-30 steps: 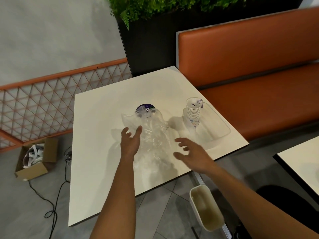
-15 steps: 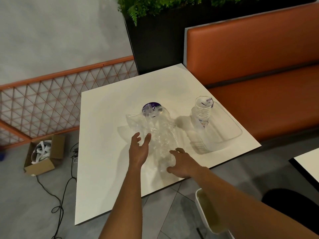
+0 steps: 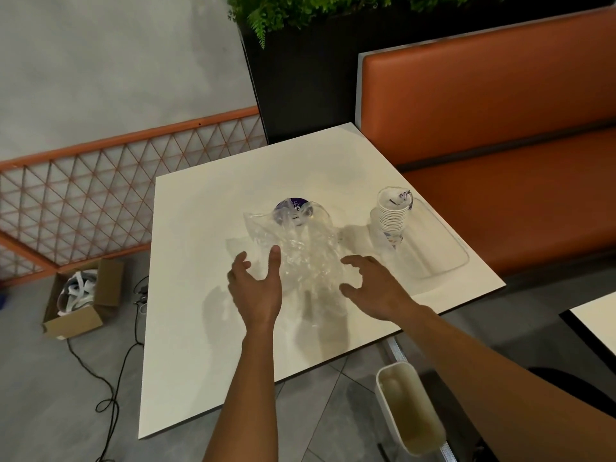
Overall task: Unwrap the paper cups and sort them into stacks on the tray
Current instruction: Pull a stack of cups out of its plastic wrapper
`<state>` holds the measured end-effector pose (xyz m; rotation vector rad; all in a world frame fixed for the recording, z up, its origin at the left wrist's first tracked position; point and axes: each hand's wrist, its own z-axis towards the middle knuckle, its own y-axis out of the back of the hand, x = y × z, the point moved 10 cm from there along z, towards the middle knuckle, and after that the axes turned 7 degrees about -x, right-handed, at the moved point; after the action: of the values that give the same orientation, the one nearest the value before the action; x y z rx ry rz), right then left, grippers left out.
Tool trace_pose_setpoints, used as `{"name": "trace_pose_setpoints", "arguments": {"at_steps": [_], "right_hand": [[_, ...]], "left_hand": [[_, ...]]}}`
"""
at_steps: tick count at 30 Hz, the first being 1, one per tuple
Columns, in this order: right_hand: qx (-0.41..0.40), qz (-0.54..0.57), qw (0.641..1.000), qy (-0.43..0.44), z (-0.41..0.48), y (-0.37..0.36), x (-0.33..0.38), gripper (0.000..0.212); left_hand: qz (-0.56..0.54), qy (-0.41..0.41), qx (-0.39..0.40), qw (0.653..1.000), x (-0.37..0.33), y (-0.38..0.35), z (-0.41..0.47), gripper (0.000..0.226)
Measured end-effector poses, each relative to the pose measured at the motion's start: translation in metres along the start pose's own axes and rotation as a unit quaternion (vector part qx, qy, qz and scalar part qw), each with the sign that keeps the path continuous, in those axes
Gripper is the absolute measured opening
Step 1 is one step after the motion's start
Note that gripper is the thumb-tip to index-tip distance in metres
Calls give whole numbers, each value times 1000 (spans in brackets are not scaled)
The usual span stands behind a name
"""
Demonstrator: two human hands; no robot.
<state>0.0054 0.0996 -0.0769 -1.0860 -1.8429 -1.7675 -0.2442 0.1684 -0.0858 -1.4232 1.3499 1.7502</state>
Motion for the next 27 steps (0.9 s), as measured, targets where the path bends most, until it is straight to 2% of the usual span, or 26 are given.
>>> {"name": "trace_pose_setpoints", "arguments": {"at_steps": [2,4,6,10,12,14,18,21,24,27], "right_hand": [[-77,55,995,16,-2,26,1,43],[-150,103,983,16,-3,55,-4,32],[-215,143,966,-1,-6,83,-17,25],[-292,211,931,-64,-13,121,-51,21],[-298,241,919,-95,-13,126,-68,20],[-288,255,915,-118,-9,127,-81,19],[-213,235,935,-156,5,123,-92,26],[-174,218,948,-155,13,128,-96,31],[-159,196,956,-152,14,135,-104,31],[-141,200,957,-152,7,139,-114,35]], "left_hand": [[-29,-91,-79,992,-30,15,-12,78],[-77,-165,-90,979,-62,9,-26,62],[-120,-200,-25,972,-87,-18,-40,53],[-114,-182,139,967,-109,-103,-57,54],[-82,-184,180,963,-116,-144,-64,58],[-36,-202,188,960,-126,-180,-69,67],[106,-210,203,950,-138,-243,-68,105],[171,-193,253,932,-129,-279,-63,118],[221,-192,268,918,-118,-301,-63,107],[242,-204,226,921,-121,-307,-60,87]]}}
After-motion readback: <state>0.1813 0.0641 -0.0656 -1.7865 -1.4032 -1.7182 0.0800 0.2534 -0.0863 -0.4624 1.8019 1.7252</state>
